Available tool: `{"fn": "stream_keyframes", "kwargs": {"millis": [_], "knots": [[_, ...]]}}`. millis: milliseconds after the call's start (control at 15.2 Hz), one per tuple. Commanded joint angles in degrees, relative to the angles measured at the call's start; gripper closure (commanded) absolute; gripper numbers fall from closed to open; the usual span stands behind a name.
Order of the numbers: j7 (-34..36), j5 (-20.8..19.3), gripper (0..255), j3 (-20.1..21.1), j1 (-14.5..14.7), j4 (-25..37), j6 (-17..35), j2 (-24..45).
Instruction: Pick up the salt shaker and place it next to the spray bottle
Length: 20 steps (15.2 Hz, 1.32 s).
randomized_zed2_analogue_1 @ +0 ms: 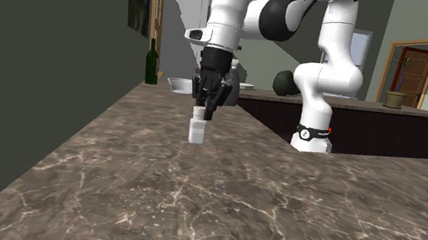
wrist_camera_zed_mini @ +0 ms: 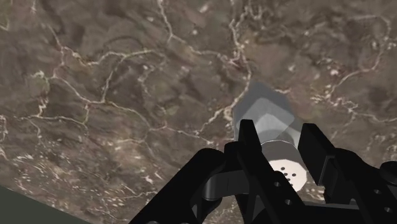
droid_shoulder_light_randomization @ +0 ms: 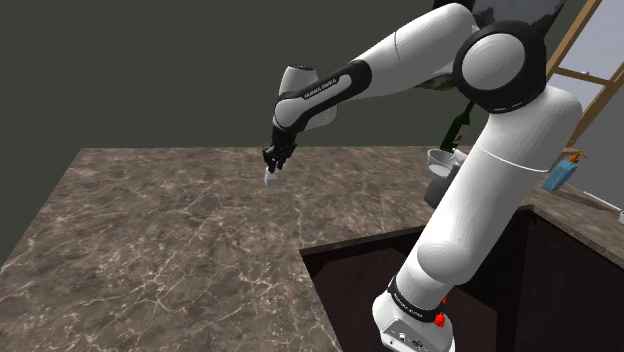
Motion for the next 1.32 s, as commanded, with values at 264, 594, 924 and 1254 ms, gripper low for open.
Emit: {"fn": "stream_keyframes", "kwargs": {"millis": [264,594,924,1254], "knots": [[0.07,-0.14,255,0.01,0.00,1.99,-4.56,-2.56],[0.12,-0.22,255,0.03,0.00,4.03,-8.41,-4.38],[0.16,-0.28,255,0.05,0.00,6.37,-12.26,-5.88],[0.18,-0.32,255,0.08,0.01,9.02,-16.10,-7.08]]}}
